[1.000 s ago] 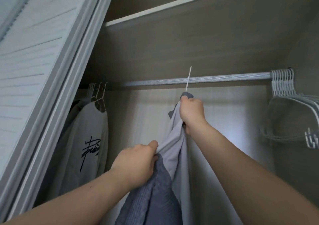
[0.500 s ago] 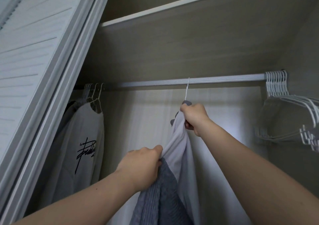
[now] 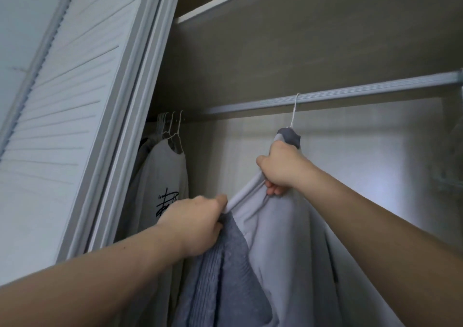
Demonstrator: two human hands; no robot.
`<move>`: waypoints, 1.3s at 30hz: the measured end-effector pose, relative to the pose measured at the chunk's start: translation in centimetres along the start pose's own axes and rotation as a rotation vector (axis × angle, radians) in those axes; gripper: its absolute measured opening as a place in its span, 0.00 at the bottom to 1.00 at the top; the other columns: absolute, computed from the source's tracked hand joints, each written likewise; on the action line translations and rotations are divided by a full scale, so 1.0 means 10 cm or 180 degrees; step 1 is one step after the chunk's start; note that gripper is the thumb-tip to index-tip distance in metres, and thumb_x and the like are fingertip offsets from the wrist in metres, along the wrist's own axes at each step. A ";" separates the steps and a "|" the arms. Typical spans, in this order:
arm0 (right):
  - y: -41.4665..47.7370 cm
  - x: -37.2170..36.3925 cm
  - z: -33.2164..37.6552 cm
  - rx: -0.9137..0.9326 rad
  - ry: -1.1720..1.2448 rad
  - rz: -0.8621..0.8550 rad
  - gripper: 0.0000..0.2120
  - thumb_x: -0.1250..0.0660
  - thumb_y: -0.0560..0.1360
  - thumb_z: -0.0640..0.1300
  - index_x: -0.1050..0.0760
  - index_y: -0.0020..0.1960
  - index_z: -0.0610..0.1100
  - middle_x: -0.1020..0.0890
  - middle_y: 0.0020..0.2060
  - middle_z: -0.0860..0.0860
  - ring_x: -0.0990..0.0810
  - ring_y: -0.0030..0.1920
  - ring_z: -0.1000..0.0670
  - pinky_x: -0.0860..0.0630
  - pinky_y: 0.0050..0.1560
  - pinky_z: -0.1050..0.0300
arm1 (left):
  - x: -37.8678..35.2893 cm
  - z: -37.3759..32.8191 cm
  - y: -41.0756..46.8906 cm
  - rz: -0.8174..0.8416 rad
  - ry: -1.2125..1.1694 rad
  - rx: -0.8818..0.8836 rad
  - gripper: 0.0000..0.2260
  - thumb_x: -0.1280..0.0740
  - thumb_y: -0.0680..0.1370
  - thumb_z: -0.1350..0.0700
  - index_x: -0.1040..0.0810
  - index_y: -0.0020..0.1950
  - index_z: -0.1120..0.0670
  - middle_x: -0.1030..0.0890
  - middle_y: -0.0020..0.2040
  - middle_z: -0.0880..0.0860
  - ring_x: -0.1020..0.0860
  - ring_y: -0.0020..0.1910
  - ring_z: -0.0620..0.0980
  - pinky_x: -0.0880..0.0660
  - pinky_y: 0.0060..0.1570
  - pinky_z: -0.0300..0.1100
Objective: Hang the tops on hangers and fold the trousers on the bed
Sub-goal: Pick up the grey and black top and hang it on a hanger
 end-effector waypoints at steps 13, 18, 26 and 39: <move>0.50 -0.97 0.35 0.0520 0.0945 0.0272 0.11 0.43 0.83 0.43 0.25 0.56 0.39 0.16 0.31 0.40 0.16 0.29 0.44 0.18 0.32 0.52 | 0.17 0.76 -0.02 -0.0097 0.1332 0.0137 0.09 0.38 0.79 0.50 0.39 0.50 0.46 0.20 0.47 0.51 0.22 0.49 0.57 0.38 0.45 0.50; 0.81 -1.36 0.55 0.0503 0.1074 0.0260 0.13 0.41 0.84 0.45 0.24 0.63 0.40 0.16 0.41 0.40 0.16 0.32 0.45 0.19 0.31 0.55 | 0.30 0.85 0.02 -0.0175 0.2115 0.0149 0.10 0.36 0.79 0.52 0.33 0.58 0.50 0.18 0.48 0.52 0.24 0.52 0.57 0.40 0.46 0.50; 1.29 -2.02 0.98 0.0689 0.1411 0.0636 0.13 0.38 0.82 0.49 0.21 0.58 0.41 0.17 0.48 0.40 0.16 0.45 0.40 0.16 0.49 0.42 | 0.26 1.00 0.18 0.0212 0.2914 0.0301 0.21 0.35 0.80 0.53 0.36 0.69 0.57 0.18 0.49 0.54 0.25 0.53 0.58 0.38 0.55 0.53; 1.18 -1.99 0.90 0.1157 0.1484 0.0101 0.16 0.42 0.81 0.61 0.23 0.61 0.55 0.18 0.51 0.52 0.19 0.49 0.50 0.26 0.42 0.58 | 0.26 0.99 0.01 -0.0027 0.2764 -0.0117 0.13 0.37 0.78 0.51 0.24 0.59 0.54 0.19 0.53 0.54 0.28 0.55 0.58 0.39 0.55 0.53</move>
Point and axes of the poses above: each hand's wrist, its own y-axis towards the middle knuckle, its own x-axis out of the back of the hand, z = x × y, the point moved 8 cm from there along y, towards the middle knuckle
